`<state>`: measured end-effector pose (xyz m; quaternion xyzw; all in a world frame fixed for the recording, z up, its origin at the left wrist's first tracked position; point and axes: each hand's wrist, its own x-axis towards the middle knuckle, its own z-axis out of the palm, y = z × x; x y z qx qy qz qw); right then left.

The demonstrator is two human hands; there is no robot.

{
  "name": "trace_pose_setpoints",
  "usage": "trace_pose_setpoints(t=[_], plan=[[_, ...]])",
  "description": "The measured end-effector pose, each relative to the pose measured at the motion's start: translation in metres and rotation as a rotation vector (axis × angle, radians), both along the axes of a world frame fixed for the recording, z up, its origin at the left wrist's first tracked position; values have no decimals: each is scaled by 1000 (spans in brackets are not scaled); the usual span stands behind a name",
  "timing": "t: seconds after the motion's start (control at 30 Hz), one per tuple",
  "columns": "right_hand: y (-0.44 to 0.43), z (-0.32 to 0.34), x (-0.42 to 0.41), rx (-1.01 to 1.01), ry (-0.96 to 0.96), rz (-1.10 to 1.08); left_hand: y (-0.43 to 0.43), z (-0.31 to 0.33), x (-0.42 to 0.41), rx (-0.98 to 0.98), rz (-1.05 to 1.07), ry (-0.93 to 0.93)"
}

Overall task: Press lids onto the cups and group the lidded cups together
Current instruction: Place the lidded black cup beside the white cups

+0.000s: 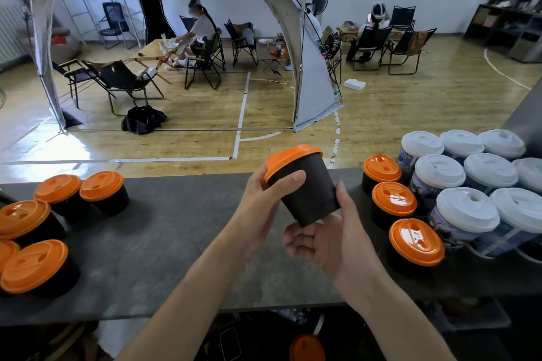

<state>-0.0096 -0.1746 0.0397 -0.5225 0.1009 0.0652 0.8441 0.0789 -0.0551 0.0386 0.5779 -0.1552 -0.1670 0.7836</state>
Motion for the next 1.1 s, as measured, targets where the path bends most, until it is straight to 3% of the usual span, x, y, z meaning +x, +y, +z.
trace_pose_setpoints(t=[0.17,0.37,0.57,0.73,0.97,1.1], plan=[[2,-7,0,-190,-76,-107,0,-2,0,8,14,6],[1,0,1,-47,0,-8,2,0,2,25,-10,-14],[0,-6,1,-247,-101,-169,3,-1,5,14,29,-31],[0,1,0,-54,13,-29,6,-1,7,17,0,-35],[-1,-6,3,-125,-10,-84,4,-5,7,60,11,-71],[-3,-6,4,80,55,-21,2,-5,4,106,24,-165]])
